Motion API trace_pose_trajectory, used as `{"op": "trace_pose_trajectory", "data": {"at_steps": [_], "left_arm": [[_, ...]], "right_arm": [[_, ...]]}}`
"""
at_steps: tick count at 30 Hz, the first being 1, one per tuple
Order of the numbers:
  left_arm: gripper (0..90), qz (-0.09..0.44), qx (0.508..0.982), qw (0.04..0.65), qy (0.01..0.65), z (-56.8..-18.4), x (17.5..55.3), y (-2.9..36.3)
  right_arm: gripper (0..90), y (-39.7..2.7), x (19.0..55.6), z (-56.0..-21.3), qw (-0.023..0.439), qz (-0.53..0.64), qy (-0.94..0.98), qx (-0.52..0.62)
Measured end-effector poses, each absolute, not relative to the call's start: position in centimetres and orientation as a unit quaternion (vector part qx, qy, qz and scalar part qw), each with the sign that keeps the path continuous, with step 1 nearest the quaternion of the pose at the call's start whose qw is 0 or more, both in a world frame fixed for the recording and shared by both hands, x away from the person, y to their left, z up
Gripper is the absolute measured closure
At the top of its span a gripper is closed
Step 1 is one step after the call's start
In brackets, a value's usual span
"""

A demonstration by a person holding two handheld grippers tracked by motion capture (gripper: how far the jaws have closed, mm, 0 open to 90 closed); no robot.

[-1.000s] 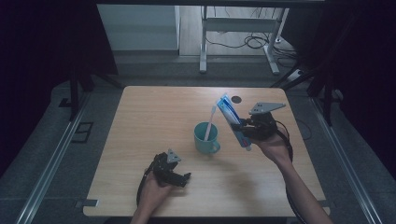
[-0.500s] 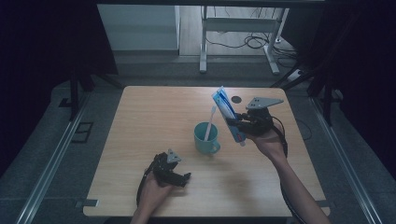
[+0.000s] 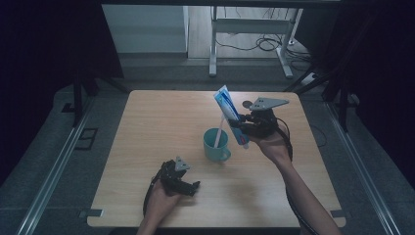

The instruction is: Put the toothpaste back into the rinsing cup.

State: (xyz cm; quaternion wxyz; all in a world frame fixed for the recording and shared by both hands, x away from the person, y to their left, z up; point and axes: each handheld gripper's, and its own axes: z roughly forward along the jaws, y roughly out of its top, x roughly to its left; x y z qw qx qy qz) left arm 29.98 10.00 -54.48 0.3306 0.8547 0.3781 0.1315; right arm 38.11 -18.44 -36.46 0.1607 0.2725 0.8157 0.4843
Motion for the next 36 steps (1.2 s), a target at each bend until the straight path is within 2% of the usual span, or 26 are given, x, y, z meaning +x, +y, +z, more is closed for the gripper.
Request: {"op": "trace_pose_trajectory", "data": {"at_steps": [36], "left_arm": [[0.3,0.132,0.854,0.331,0.379,-54.5,30.0,10.0]], "right_arm": [[70.2,-13.7,40.1,-37.9,0.171,0.501,0.804,0.269]]}}
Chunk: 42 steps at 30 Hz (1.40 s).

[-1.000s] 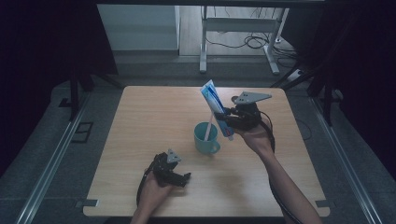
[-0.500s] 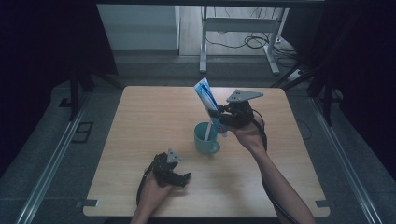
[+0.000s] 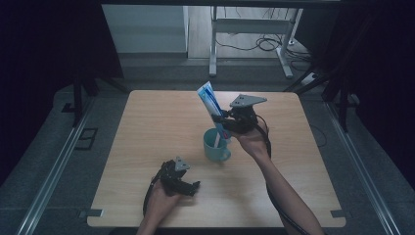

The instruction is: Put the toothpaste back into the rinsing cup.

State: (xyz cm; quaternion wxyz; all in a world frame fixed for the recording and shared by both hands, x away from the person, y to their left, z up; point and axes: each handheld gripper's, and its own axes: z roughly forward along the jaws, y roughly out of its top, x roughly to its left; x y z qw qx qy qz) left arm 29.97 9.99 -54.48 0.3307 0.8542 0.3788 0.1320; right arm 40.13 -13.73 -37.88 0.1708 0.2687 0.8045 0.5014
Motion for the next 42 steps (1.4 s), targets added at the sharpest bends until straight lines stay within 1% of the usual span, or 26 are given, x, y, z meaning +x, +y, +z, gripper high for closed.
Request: {"op": "trace_pose_trajectory", "data": {"at_steps": [15,23,42], "left_arm": [[0.3,0.132,0.854,0.331,0.379,-54.5,30.0,10.0],[0.3,0.133,0.854,0.33,0.379,-54.5,30.0,10.0],[0.3,0.132,0.855,0.329,0.377,-54.5,30.0,10.0]], "right_arm": [[70.1,-11.8,40.8,-39.2,0.173,0.499,0.807,0.262],[70.1,-11.5,41.2,-40.3,0.175,0.499,0.806,0.267],[69.9,-10.7,41.2,-43.3,0.161,0.487,0.815,0.27]]}}
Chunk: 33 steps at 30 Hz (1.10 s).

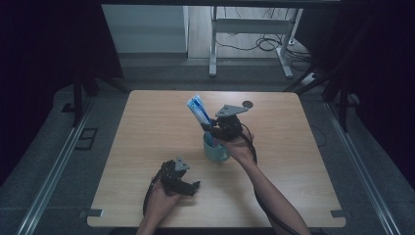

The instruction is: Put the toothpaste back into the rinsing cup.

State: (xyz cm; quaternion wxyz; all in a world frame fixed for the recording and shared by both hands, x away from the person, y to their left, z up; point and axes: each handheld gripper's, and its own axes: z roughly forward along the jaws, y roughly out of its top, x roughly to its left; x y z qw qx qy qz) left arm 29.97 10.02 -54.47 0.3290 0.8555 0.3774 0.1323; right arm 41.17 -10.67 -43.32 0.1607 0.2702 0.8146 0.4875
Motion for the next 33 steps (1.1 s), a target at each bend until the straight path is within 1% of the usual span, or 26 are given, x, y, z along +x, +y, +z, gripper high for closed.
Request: {"op": "trace_pose_trajectory", "data": {"at_steps": [9,33], "left_arm": [[0.3,0.131,0.855,0.33,0.379,-54.5,29.9,10.0],[0.3,0.132,0.854,0.33,0.379,-54.5,29.9,10.0]], "right_arm": [[69.6,-10.6,41.0,-44.8,0.152,0.482,0.818,0.273],[67.4,-11.7,41.1,-46.2,0.137,0.484,0.813,0.294]]}}
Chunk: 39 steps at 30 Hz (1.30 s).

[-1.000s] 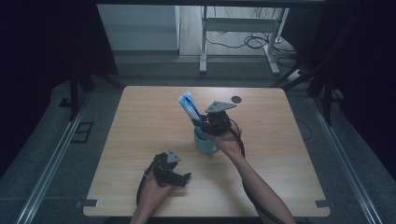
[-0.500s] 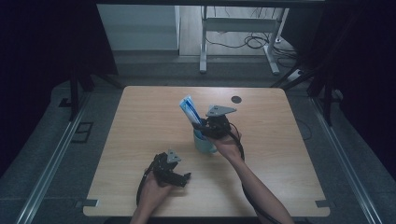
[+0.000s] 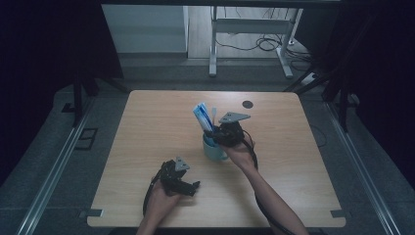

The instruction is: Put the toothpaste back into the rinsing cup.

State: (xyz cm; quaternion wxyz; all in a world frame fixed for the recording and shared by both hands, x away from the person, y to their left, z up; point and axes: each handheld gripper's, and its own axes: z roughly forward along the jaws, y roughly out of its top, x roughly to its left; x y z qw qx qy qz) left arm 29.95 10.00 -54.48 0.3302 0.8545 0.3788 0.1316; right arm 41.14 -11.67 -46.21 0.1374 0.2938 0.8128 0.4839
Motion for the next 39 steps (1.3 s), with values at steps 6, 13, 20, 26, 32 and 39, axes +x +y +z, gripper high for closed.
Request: {"op": "trace_pose_trajectory", "data": {"at_steps": [6,13,20,26,32,39], "left_arm": [[0.3,0.131,0.855,0.33,0.379,-54.5,29.9,10.0],[0.3,0.132,0.855,0.33,0.379,-54.5,29.9,10.0],[0.3,0.131,0.855,0.33,0.379,-54.5,29.9,10.0],[0.3,0.131,0.855,0.33,0.379,-54.5,29.9,10.0],[0.3,0.132,0.855,0.329,0.378,-54.5,30.0,10.0],[0.3,0.131,0.855,0.33,0.379,-54.5,29.9,10.0]], "right_arm": [[66.3,-11.8,41.3,-46.4,0.136,0.474,0.819,0.294],[65.1,-11.8,41.3,-46.6,0.14,0.462,0.826,0.291],[61.7,-11.8,41.3,-46.5,0.138,0.467,0.823,0.293],[56.0,-12.0,41.2,-45.5,0.135,0.479,0.816,0.293],[54.0,-12.3,41.1,-45.0,0.132,0.484,0.813,0.294],[50.9,-12.4,40.9,-44.6,0.134,0.486,0.814,0.288]]}}
